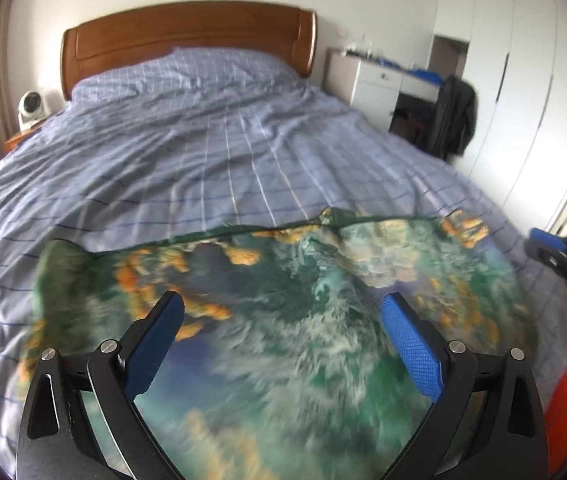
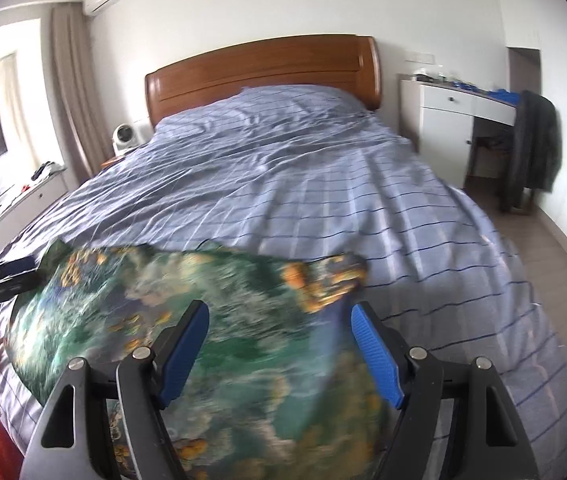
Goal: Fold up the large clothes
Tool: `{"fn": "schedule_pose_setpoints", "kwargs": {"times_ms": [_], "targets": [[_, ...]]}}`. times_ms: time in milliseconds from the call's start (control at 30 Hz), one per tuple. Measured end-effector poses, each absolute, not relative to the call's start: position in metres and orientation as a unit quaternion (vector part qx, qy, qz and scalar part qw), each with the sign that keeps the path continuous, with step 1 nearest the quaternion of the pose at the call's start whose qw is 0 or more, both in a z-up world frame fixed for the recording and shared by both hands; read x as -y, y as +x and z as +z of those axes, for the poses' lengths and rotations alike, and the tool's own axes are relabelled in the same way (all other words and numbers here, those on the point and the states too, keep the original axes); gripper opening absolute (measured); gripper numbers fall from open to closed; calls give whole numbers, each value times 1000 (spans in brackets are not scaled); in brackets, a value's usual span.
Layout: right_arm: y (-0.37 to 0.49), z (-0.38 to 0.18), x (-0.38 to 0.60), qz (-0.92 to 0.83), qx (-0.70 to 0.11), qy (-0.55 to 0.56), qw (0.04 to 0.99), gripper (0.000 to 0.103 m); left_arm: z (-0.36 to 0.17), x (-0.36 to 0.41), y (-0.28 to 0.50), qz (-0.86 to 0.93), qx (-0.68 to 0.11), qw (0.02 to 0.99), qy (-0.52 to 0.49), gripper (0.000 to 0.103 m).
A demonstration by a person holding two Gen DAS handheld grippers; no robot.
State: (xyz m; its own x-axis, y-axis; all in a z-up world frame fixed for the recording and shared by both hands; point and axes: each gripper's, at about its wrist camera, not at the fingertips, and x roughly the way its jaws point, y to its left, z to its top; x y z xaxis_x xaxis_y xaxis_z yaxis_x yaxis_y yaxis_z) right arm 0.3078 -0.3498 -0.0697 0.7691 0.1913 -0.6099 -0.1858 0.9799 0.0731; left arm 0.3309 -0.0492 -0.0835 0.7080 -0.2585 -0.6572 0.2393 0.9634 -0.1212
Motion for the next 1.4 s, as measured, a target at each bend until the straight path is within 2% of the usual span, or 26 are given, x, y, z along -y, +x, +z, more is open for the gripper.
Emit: {"fn": "schedule_pose_setpoints", "kwargs": {"times_ms": [233,333,867,1400], "targets": [[326,-133,342,87,-388,3,918,76,-138,68,365,-111,-417,902,1,101],[329,-156,350,94,-398,36,912,76,-152,62,362,-119,-414,902,-17,102],[334,-167,355,100,-401,55,909,76,-153,62,355,-115,-399,910,-16,102],[335,-168,355,98,-404,57,908,76,-144,67,288,-134,-404,905,20,102]]}}
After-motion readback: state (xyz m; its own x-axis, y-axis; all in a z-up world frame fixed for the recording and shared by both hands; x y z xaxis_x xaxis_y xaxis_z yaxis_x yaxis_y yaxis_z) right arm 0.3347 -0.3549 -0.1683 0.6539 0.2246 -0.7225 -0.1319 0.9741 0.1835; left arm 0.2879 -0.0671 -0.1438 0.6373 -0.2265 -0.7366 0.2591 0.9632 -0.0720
